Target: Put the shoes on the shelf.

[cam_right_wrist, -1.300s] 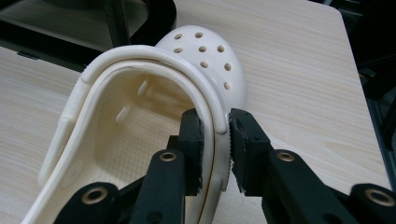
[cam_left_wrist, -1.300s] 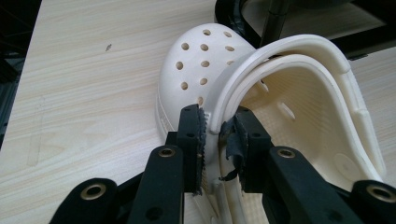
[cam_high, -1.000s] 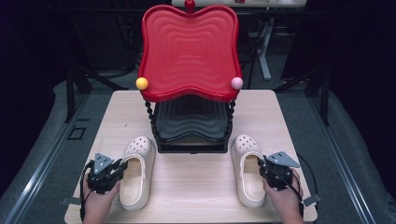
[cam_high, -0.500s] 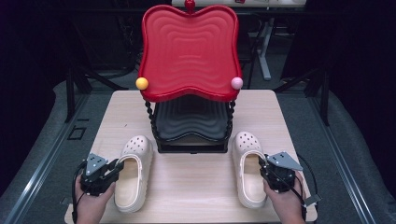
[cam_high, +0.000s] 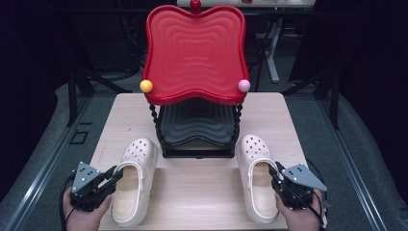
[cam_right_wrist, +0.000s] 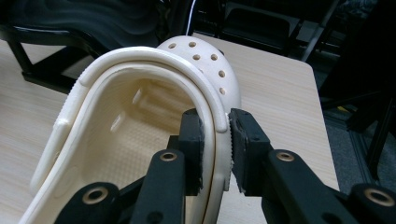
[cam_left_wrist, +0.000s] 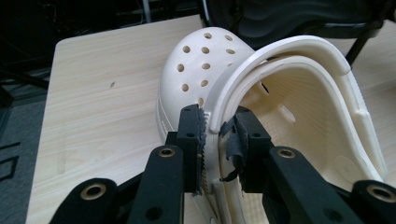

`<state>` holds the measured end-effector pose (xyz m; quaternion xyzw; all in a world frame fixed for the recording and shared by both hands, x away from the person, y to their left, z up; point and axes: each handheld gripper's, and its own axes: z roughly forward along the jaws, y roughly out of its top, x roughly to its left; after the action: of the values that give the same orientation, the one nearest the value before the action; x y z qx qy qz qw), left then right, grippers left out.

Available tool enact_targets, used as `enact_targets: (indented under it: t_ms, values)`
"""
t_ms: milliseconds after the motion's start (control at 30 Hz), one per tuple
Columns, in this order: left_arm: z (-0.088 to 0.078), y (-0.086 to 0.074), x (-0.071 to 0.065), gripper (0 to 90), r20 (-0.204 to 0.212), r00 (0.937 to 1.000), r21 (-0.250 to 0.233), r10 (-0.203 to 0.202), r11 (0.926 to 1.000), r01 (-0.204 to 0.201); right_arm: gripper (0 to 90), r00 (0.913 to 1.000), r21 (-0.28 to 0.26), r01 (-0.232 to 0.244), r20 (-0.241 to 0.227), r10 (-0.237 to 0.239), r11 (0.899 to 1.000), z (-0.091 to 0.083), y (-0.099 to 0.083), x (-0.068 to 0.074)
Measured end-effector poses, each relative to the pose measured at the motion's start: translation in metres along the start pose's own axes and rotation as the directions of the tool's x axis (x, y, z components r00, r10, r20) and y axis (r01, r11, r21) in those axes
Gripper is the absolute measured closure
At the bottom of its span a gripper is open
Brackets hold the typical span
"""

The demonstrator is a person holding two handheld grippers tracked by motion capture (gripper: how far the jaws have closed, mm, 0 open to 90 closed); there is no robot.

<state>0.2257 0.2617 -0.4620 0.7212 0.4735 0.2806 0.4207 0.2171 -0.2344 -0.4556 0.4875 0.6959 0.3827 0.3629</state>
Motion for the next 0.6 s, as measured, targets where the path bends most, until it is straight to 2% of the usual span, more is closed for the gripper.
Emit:
enact_targets:
  t_ms: [267, 600]
  values:
    - [-0.005, 0.004, -0.013, 74.9, 0.037, 0.9993, -0.025, 0.008, 0.9997, -0.008, 75.0, 0.9997, -0.038, 0.003, -0.026, -0.004, 0.999, -0.015, 0.004, 0.009]
    - [-0.002, 0.013, -0.029, 74.9, 0.08, 0.9962, -0.043, 0.034, 0.9986, -0.031, 75.0, 0.9983, -0.051, 0.015, -0.056, -0.018, 0.999, -0.016, 0.008, 0.02]
